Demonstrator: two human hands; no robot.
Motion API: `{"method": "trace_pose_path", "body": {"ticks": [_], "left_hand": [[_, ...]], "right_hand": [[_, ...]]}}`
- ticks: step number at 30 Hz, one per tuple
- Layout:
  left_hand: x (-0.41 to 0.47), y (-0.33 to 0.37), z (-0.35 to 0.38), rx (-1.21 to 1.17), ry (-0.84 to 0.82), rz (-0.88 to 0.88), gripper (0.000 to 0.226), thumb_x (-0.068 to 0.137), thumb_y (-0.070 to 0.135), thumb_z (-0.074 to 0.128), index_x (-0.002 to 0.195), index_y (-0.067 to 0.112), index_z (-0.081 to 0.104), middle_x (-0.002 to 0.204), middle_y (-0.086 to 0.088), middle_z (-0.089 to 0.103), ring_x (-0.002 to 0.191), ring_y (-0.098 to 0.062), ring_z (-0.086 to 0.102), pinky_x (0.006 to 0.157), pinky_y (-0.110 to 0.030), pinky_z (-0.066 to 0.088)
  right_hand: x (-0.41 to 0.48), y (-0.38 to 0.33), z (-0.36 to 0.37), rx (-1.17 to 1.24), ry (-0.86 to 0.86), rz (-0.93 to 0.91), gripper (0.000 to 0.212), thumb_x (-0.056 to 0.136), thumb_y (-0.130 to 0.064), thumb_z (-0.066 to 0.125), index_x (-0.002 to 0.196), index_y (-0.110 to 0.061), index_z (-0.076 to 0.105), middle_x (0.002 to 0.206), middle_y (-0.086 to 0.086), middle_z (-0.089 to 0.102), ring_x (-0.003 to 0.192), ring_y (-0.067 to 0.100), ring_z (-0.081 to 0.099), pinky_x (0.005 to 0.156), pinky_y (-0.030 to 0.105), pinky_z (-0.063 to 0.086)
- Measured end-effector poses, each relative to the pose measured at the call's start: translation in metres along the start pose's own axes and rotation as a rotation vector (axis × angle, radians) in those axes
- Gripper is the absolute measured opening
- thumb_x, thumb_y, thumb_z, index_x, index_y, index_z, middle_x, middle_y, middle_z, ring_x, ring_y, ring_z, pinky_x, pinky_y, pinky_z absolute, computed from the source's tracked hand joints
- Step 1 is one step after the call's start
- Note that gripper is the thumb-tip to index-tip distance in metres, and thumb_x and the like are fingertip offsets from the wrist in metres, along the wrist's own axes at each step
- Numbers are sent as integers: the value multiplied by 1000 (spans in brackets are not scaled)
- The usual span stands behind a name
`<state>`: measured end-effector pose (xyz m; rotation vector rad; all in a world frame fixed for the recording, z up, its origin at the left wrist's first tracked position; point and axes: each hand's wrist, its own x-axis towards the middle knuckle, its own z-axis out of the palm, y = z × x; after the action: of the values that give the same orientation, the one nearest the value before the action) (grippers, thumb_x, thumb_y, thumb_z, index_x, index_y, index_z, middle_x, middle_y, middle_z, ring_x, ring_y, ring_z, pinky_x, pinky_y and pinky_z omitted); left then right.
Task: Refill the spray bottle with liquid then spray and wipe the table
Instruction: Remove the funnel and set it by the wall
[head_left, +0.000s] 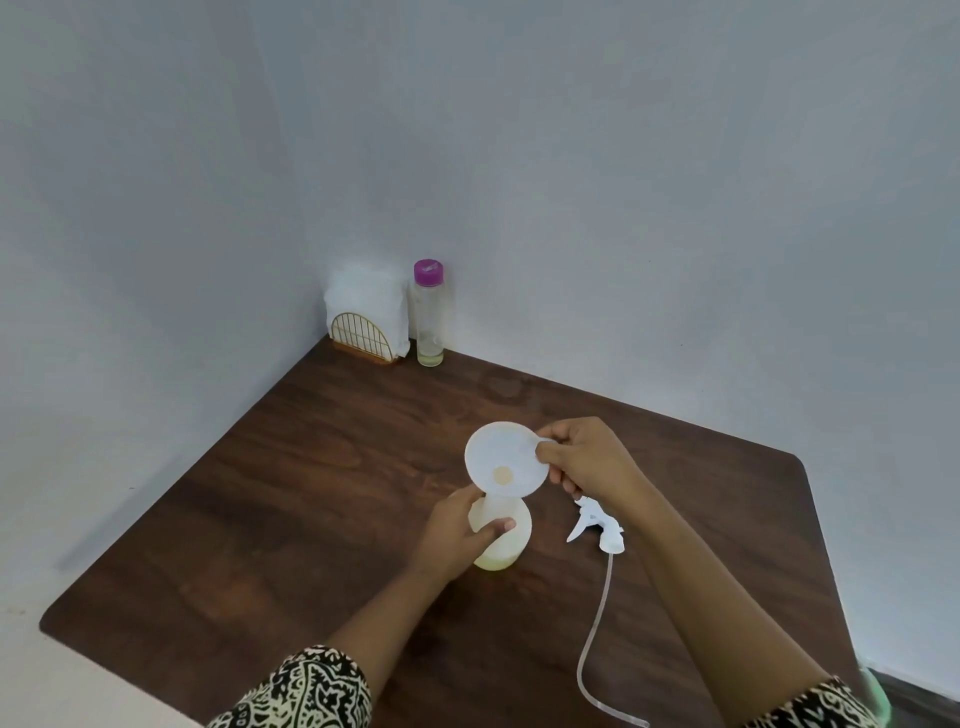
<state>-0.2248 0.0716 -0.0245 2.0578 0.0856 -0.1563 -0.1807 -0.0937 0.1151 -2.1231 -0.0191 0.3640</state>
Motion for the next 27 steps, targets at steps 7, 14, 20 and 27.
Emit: {"method": "trace_pose_path", "body": {"ticks": [7, 14, 20, 27], "left_hand": [[2, 0, 2, 33, 11, 6, 62, 80, 47, 72, 133, 21, 53, 136, 4, 57, 122, -16, 53, 103, -36, 45], [4, 0, 3, 49, 4, -7, 63, 81, 47, 71, 135, 21, 52, 138, 4, 55, 125, -17, 52, 100, -32, 43], [4, 0, 2, 55, 9, 1, 64, 81, 45, 71, 136, 23, 51, 138, 5, 54, 125, -17, 51, 98, -30, 42], [4, -6, 0, 18, -9, 24, 60, 78, 46, 73, 132, 27, 54, 130, 8, 58, 118, -14, 53, 96, -37, 49]], "right_hand": [[-2, -2, 2, 21, 16, 37, 20, 85, -10, 55, 95, -12, 72, 49, 0, 55, 35, 6, 42, 40, 19, 40], [-5, 0, 4, 63, 40, 56, 19, 85, -8, 54, 91, -9, 72, 49, 1, 55, 34, 6, 42, 39, 20, 39], [-5, 2, 5, 142, 46, 102, 18, 86, -5, 53, 86, -9, 70, 49, 1, 55, 36, 7, 44, 40, 20, 40], [-6, 4, -9, 437, -38, 230, 12, 92, -7, 56, 92, -4, 68, 49, 1, 52, 36, 6, 43, 37, 18, 38]]}}
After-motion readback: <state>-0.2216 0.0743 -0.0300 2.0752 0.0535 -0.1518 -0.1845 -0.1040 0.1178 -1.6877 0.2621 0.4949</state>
